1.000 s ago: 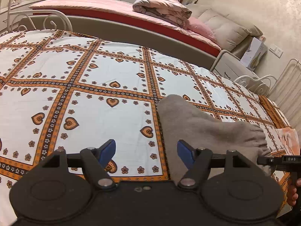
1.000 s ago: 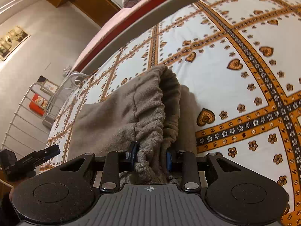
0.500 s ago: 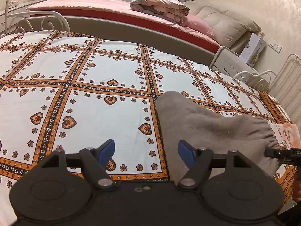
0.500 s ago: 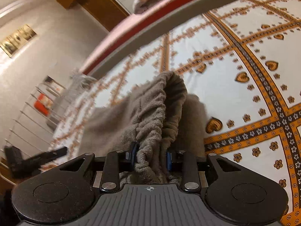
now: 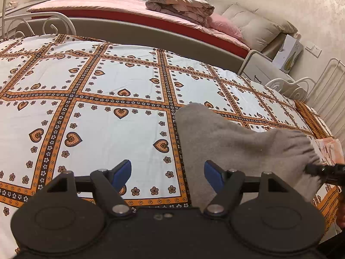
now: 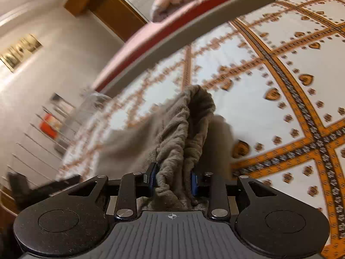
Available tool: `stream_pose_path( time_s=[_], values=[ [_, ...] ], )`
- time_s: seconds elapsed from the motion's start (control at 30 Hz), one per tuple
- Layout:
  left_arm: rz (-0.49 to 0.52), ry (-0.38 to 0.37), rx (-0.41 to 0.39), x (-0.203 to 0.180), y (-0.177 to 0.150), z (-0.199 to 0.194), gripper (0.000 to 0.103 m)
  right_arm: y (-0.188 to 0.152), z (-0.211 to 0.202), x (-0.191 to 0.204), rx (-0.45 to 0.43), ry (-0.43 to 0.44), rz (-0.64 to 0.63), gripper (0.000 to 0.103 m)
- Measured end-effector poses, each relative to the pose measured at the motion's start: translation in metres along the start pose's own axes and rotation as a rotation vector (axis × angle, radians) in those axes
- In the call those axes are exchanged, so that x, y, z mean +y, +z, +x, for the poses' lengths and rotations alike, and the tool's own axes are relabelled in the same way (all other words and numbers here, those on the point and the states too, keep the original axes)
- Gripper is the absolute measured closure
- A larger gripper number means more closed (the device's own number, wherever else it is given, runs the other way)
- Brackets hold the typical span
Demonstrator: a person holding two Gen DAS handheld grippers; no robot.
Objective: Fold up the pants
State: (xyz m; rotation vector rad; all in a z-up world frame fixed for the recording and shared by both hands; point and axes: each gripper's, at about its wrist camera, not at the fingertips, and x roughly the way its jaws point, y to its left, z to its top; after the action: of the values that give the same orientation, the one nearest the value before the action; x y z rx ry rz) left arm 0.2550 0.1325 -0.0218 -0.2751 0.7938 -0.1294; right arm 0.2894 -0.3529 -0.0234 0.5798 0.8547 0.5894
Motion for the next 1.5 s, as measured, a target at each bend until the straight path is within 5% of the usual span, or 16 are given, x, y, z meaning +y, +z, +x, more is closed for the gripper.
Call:
stream_pose_path(
  time_s=[0.13, 0.23, 0.33, 0.63, 0.7, 0.73, 0.8, 0.9, 0.97, 1.1, 1.3, 1.4, 1.5],
  values=[
    [0.011, -0.029, -0.005, -0.003, -0.001, -0.002, 0.036, 0.004, -0.004, 0.003, -0.020, 0.045, 0.001, 0.072],
    [0.034, -0.047, 0.004, -0.010, -0.002, 0.001, 0.036, -0.003, 0.027, -0.015, 0.117, -0.177, -0.024, 0.067],
    [0.033, -0.091, 0.003, -0.016, -0.003, 0.003, 0.034, 0.002, 0.014, -0.016, 0.065, -0.088, 0.034, 0.064],
    [0.112, -0.164, 0.092, -0.047, -0.010, 0.035, 0.032, -0.004, 0.009, 0.007, 0.033, -0.079, -0.073, 0.063],
    [0.149, -0.067, 0.138, -0.049, -0.016, 0.050, 0.034, -0.005, 0.010, 0.009, 0.020, -0.068, -0.096, 0.065],
    [0.156, -0.007, 0.169, -0.046, -0.020, 0.061, 0.027, -0.005, 0.015, 0.008, 0.032, -0.120, -0.112, 0.067],
    [0.120, -0.019, 0.163, -0.041, -0.018, 0.063, 0.024, -0.008, 0.030, -0.004, 0.089, -0.199, -0.103, 0.067],
    [0.112, -0.021, 0.149, -0.040, -0.018, 0.058, 0.026, -0.005, 0.024, -0.006, 0.064, -0.170, -0.078, 0.066],
    [0.096, -0.023, 0.114, -0.038, -0.016, 0.050, 0.034, -0.005, 0.015, 0.000, 0.029, -0.151, -0.089, 0.066],
    [0.060, -0.035, 0.000, -0.035, -0.005, 0.032, 0.031, -0.001, 0.000, 0.011, -0.050, -0.173, -0.134, 0.066],
    [0.043, -0.054, -0.037, -0.040, 0.015, 0.050, 0.027, 0.021, -0.010, 0.024, -0.198, -0.166, -0.151, 0.066],
    [0.041, -0.052, -0.017, -0.043, 0.018, 0.067, 0.026, 0.024, 0.014, 0.033, -0.152, -0.184, -0.216, 0.066],
    [0.062, 0.015, 0.053, -0.037, 0.014, 0.090, 0.018, 0.024, 0.054, 0.020, -0.007, -0.367, -0.238, 0.065]
  ],
)
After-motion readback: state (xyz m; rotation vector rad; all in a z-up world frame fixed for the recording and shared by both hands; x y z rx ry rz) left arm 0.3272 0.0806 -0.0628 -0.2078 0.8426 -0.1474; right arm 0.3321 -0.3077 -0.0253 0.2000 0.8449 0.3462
